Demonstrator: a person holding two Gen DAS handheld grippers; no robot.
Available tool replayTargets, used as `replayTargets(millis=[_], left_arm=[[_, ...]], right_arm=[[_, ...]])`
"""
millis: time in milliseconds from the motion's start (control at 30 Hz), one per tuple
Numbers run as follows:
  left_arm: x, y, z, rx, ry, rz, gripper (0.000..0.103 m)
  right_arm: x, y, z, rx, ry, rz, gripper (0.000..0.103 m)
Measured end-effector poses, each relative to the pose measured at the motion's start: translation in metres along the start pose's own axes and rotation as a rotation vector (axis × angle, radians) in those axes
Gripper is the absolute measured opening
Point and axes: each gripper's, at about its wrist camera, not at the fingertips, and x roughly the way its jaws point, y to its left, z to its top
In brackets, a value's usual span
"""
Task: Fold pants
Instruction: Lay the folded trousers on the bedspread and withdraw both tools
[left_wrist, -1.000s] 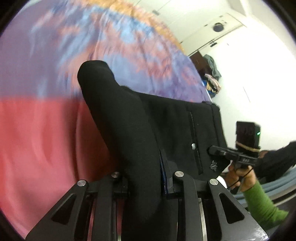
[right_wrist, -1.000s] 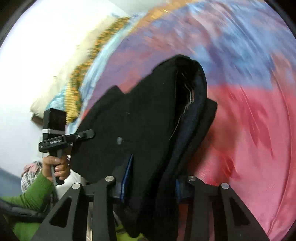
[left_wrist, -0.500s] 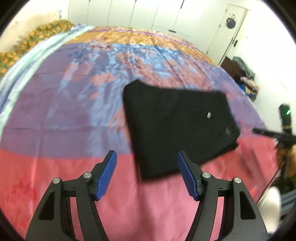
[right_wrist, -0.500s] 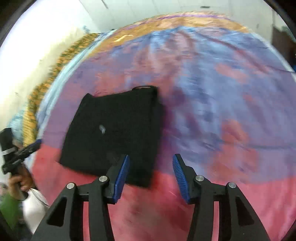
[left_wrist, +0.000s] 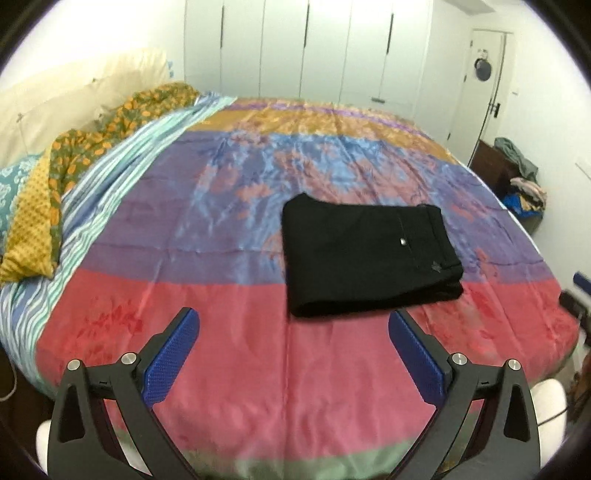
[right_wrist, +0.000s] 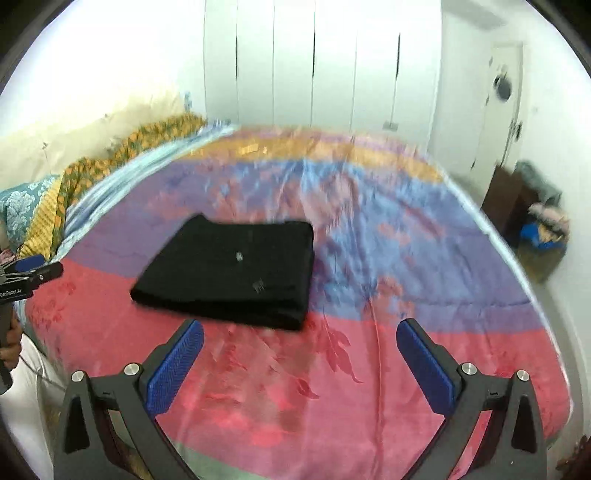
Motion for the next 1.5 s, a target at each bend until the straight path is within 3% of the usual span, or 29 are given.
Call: replayTargets(millis=[167,367,600,800,900,1100,1333,1500], left_arm=[[-0.017,-0.006,0.003,0.009,-0.003,0.050,0.102],[-0.029,-0.011,0.003,0.044,-0.047,0.110,0.102],[-0.030,-0.013,0.003,0.076,-0.049,0.154,0.102],[-0.038,-0.019,-0.001,0.102,-0.087,0.172,0.102],[-0.041,-0.021,-0.002,0.099,-0.056,0.205,0.102],[-0.039,-0.024,-0.009,0.076,0.027,0.073,0.102],[-0.035,-0.038,-0.017,0.110,0.053,0.050,0.102],[-0.036,-0.037,-0.018,0.080,0.063,0.009,0.102]], right_arm=[[-0.003,0.019,-0.014,0.040,0.069,0.058,0.103],[-0.010,0.026,-0.016,0.052,0.051,0.028,0.103],[-0.013,0.017,-0.016,0.150,0.049,0.054,0.103],[-0.023,0.027,-0.014,0.076,0.034,0.034,0.103],[-0.031,0.030,-0.015,0.071,0.041,0.045,0.103],[-0.041,0.036,-0.015,0.046,0.060,0.014,0.103],[-0.041,0.046,-0.013,0.015,0.055,0.009,0.103],[-0.037,0.048,-0.015,0.014,0.064,0.015,0.103]])
